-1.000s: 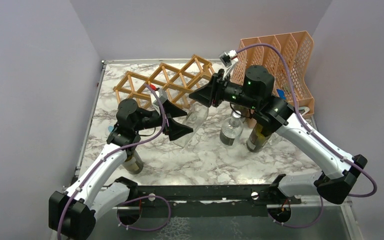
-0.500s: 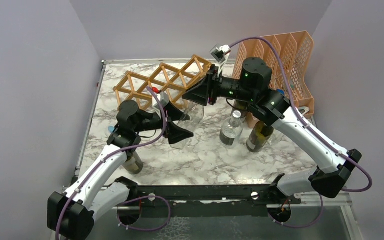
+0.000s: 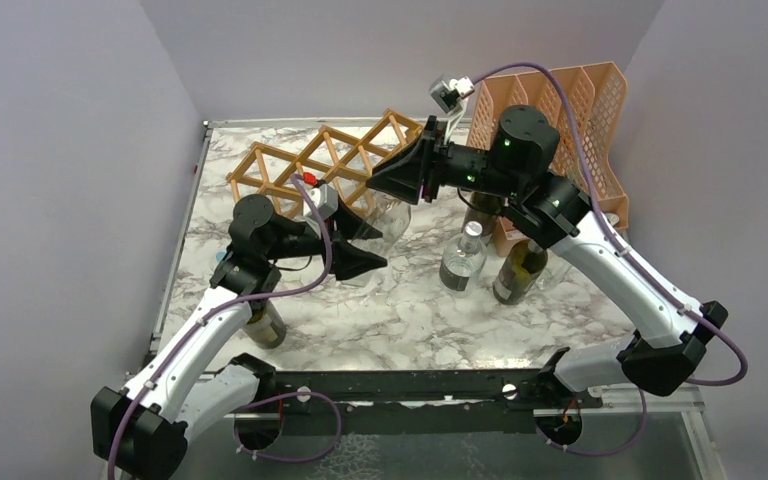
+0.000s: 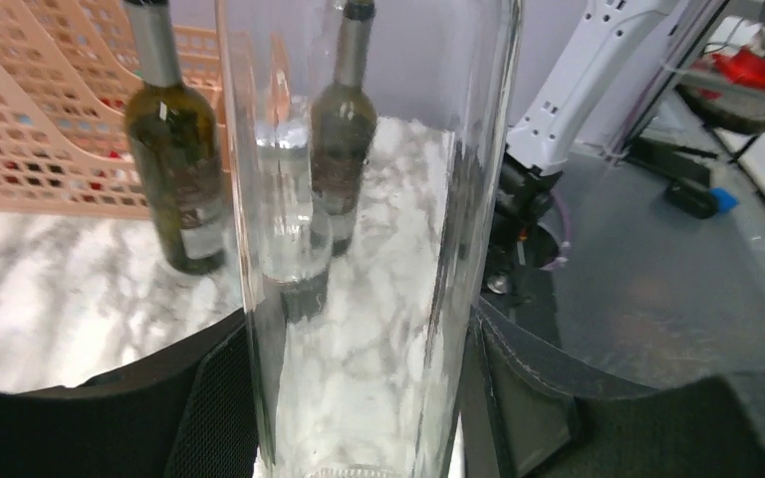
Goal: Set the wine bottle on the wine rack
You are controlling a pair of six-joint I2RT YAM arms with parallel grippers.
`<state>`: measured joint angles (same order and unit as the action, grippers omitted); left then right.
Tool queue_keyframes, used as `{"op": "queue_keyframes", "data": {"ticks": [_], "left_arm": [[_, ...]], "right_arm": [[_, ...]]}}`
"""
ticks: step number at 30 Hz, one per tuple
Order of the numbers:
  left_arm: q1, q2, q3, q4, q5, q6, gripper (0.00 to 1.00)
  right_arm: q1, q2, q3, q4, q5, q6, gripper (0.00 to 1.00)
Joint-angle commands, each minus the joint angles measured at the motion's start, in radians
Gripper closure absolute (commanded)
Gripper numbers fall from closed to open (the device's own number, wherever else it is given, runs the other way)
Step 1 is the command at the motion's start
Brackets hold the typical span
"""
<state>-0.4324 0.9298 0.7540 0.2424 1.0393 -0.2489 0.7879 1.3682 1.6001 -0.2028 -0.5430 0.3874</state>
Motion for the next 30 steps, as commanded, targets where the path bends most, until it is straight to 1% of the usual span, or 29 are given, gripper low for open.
{"op": "queue_keyframes", "data": {"ticks": [1,2,3,4,6,9,11,12,13,14,15,18,22,25,30], "left_arm": [[0.006,0.003,0.073,0.009,-0.079,0.099,1.00],[0.006,0.002,0.077,0.002,-0.098,0.122,1.00],[0.006,0.001,0.084,-0.007,-0.123,0.156,1.00],[0.006,-0.001,0.092,-0.019,-0.150,0.197,1.00],[0.006,-0.009,0.103,-0.039,-0.205,0.303,1.00],[0.006,-0.036,0.102,-0.050,-0.261,0.521,1.00],[0.006,-0.050,0.105,-0.092,-0.272,0.706,1.00],[0.006,-0.053,0.115,-0.150,-0.250,0.825,1.00],[0.005,-0.054,0.134,-0.222,-0.226,0.977,1.00],[0.006,-0.053,0.158,-0.287,-0.212,1.088,1.00],[0.006,-0.050,0.169,-0.322,-0.215,1.167,1.00],[0.006,-0.031,0.203,-0.362,-0.233,1.330,1.00],[0.005,-0.005,0.230,-0.366,-0.250,1.479,1.00],[0.006,0.041,0.277,-0.369,-0.288,1.533,1.00],[0.011,0.115,0.359,-0.360,-0.318,1.645,1.00]], "right_arm": [[0.006,-0.023,0.051,0.004,-0.044,0.007,0.49],[0.007,-0.034,0.043,0.001,-0.037,-0.001,0.40],[0.005,-0.047,0.034,0.001,-0.027,-0.013,0.35],[0.005,-0.063,0.023,0.002,-0.016,-0.023,0.30],[0.006,-0.091,0.009,-0.002,0.006,-0.045,0.27],[0.007,-0.127,0.011,-0.036,0.056,-0.082,0.25],[0.006,-0.154,0.012,-0.062,0.100,-0.108,0.25],[0.005,-0.168,0.012,-0.076,0.125,-0.120,0.25],[0.006,-0.183,0.012,-0.092,0.149,-0.133,0.25],[0.006,-0.196,0.011,-0.107,0.171,-0.147,0.25],[0.006,-0.208,0.012,-0.123,0.192,-0.157,0.25],[0.007,-0.229,0.016,-0.165,0.234,-0.176,0.25],[0.007,-0.206,0.049,-0.256,0.251,-0.211,0.25],[0.007,-0.162,0.071,-0.319,0.275,-0.221,0.25],[0.006,-0.091,0.076,-0.348,0.286,-0.218,0.25]]}}
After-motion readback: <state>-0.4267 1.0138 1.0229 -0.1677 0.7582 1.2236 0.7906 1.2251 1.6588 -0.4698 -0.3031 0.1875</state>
